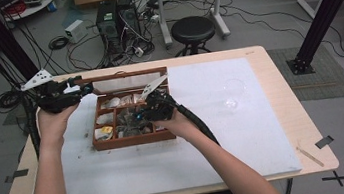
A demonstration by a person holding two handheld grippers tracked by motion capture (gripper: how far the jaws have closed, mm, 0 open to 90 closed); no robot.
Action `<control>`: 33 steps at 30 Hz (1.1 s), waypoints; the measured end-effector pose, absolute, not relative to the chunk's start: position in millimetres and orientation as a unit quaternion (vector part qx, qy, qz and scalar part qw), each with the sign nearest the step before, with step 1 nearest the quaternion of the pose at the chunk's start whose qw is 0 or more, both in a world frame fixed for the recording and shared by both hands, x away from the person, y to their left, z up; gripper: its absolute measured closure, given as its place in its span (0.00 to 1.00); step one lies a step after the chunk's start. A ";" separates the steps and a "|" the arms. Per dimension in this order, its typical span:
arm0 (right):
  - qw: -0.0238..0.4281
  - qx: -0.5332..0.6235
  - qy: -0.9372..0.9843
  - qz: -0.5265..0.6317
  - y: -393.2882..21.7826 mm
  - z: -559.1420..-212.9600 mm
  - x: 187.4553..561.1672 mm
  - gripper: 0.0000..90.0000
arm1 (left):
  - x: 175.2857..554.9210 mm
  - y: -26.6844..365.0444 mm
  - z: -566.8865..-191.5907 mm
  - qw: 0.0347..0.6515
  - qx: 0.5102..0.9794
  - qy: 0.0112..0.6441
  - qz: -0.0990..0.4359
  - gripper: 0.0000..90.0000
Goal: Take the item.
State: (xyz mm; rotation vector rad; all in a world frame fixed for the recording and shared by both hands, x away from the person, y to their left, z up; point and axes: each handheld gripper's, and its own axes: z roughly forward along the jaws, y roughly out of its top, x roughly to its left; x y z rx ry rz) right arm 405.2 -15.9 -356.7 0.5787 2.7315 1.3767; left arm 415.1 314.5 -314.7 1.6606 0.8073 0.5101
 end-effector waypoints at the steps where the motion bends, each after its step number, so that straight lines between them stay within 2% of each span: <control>1: 0.012 0.186 0.876 0.446 -19.2 -354.5 404.9 1.00 | 414.9 314.2 -314.7 0.575 0.709 0.345 0.218 0.43; 15: 0.031 0.209 0.849 0.485 -83.0 -327.5 405.9 1.00 | 415.1 313.0 -314.7 0.573 0.708 0.348 0.221 0.42; 20: 0.049 0.232 0.832 0.501 -120.7 -317.8 410.8 1.00 | 415.7 311.8 -314.6 0.570 0.709 0.349 0.223 0.42; 33: 0.091 0.275 0.818 0.497 -182.6 -308.5 416.1 1.00 | 415.5 311.1 -314.1 0.567 0.711 0.350 0.225 0.42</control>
